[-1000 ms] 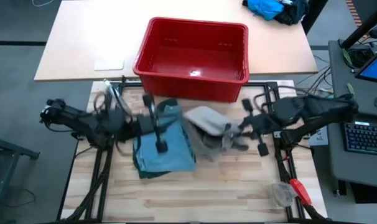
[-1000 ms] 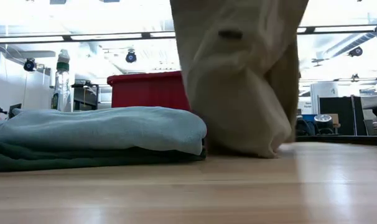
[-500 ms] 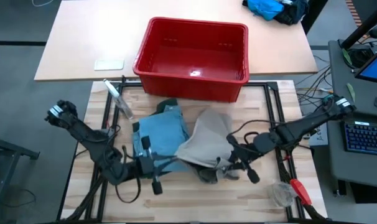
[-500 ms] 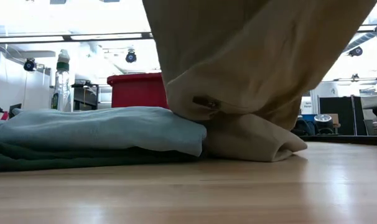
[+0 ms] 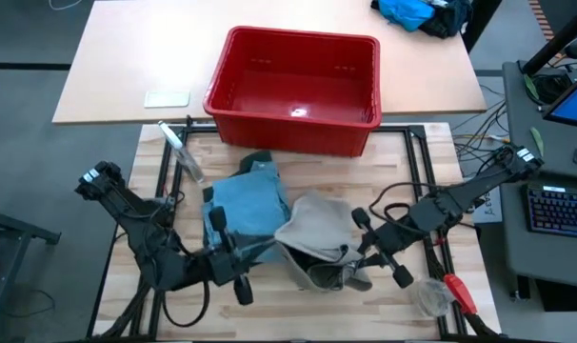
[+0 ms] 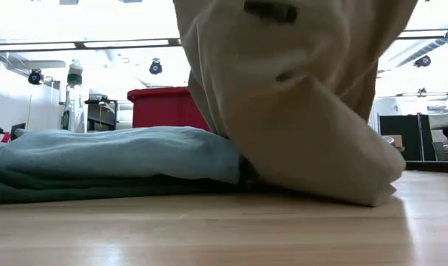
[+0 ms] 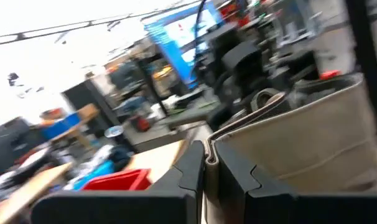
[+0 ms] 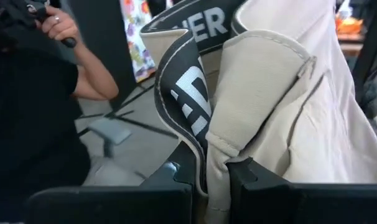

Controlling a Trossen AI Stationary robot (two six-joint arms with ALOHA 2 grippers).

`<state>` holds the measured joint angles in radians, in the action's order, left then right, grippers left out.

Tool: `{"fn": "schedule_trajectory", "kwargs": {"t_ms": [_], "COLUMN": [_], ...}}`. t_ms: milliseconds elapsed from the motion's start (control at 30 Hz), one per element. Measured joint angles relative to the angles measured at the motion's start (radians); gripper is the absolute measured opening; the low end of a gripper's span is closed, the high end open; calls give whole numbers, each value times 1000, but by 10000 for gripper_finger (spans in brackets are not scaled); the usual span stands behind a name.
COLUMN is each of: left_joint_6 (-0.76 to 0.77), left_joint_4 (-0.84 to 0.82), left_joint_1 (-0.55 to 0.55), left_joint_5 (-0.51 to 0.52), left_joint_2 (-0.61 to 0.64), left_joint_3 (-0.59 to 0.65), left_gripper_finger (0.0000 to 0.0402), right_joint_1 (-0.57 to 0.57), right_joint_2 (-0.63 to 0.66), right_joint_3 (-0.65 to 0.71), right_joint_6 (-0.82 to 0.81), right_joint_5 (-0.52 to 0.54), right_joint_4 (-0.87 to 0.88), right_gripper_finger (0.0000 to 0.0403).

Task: Fold Laundry from Bin
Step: Fold the light brown shorts

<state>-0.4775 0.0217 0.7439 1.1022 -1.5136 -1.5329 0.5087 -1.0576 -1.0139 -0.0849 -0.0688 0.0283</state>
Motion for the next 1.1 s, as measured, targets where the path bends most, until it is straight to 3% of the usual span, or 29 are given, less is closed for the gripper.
{"fn": "schedule_trajectory", "kwargs": {"t_ms": [100,367,467,533,633,700,800,900,967,1100], "left_joint_6": [-53,-189,-176,-114,31,176,405,527,559,545], "left_joint_4": [-18,-19,-48,-107,-226,-324,-430,-440,-419,-354], "left_joint_1": [1,-13,-61,-117,-248,-365,-546,-693,-749,-786], "left_joint_5": [44,5,5,3,-17,-91,-300,-498,-567,-588], "left_joint_2": [-1,-1,3,13,31,54,68,56,51,76], "left_joint_3": [-56,-272,-316,-320,-296,-275,-225,-136,-80,-17], "left_gripper_finger": [12,13,13,13,13,13,13,13,12,5], "right_joint_1": [0,0,-1,-7,-35,-68,-111,-146,-159,-156], "right_joint_2": [0,-5,-5,-5,-7,-4,-4,-17,-26,-36], "right_joint_3": [-69,-355,-452,-517,-565,-559,-532,-475,-436,-387], "right_joint_6": [18,-48,-77,-78,-179,-261,-402,-489,-497,-501], "right_joint_5": [44,201,374,565,870,981,1005,993,939,868], "right_joint_4": [53,188,292,457,729,882,1016,1075,1090,1084], "right_gripper_finger": [22,22,22,22,22,22,22,22,22,22]}}
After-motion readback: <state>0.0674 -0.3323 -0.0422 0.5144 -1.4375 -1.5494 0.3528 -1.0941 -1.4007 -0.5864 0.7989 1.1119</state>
